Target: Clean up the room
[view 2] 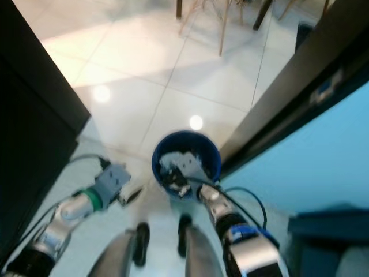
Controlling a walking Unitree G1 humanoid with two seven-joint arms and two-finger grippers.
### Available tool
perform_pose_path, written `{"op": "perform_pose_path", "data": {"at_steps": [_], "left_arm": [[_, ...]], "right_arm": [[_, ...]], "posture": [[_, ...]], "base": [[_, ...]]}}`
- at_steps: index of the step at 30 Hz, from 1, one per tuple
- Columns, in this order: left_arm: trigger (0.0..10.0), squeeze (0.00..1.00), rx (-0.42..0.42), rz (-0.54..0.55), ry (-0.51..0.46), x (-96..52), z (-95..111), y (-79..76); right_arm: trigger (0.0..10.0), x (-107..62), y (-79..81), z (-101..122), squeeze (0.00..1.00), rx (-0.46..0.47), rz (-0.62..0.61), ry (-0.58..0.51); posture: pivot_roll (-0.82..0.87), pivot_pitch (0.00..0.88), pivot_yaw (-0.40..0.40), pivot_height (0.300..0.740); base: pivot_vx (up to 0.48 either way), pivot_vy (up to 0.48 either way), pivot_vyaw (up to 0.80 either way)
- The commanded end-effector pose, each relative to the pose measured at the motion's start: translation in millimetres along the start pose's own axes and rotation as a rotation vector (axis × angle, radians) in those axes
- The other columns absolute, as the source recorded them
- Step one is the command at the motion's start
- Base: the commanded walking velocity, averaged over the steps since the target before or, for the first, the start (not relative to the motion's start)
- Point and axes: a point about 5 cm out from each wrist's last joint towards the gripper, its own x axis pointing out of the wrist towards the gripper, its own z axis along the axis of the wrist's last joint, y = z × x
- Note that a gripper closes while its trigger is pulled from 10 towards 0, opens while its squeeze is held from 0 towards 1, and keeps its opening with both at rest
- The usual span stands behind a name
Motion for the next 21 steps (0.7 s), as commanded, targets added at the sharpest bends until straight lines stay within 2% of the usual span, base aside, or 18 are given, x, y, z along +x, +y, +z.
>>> {"op": "perform_pose_path", "data": {"at_steps": [1,5,16,17,21], "left_arm": [[10.0,0.00,0.014,-0.041,0.014,-4.1,-5,-8.4],[10.0,0.00,0.049,-0.054,-0.006,-7.9,0,-6.0],[10.0,0.00,0.089,-0.070,-0.020,-11.6,3,-2.8],[10.0,0.00,0.095,-0.072,-0.021,-13.4,3,-1.8],[10.0,0.00,0.096,-0.074,-0.020,-14.0,3,-1.5]], "right_arm": [[10.0,-1.4,6.3,-17,0.00,0.004,0.013,0.066],[10.0,-0.3,-1.0,-9,0.00,-0.004,-0.015,0.052],[10.0,0.2,-6.9,-4,0.00,-0.018,-0.035,0.054],[10.0,0.4,-7.3,-3,1.00,0.003,-0.036,0.053],[10.0,0.5,-7.3,-3,1.00,-0.002,-0.037,0.055]], "posture": [[0.14,0.485,0.048,0.740],[0.17,0.503,0.046,0.740],[0.18,0.499,0.042,0.740],[0.19,0.495,0.043,0.740],[0.19,0.493,0.045,0.740]], "base": [[0.000,0.000,0.00],[0.000,0.000,0.00],[0.000,0.000,0.00],[0.000,0.000,0.00],[0.000,0.000,0.00]]}}
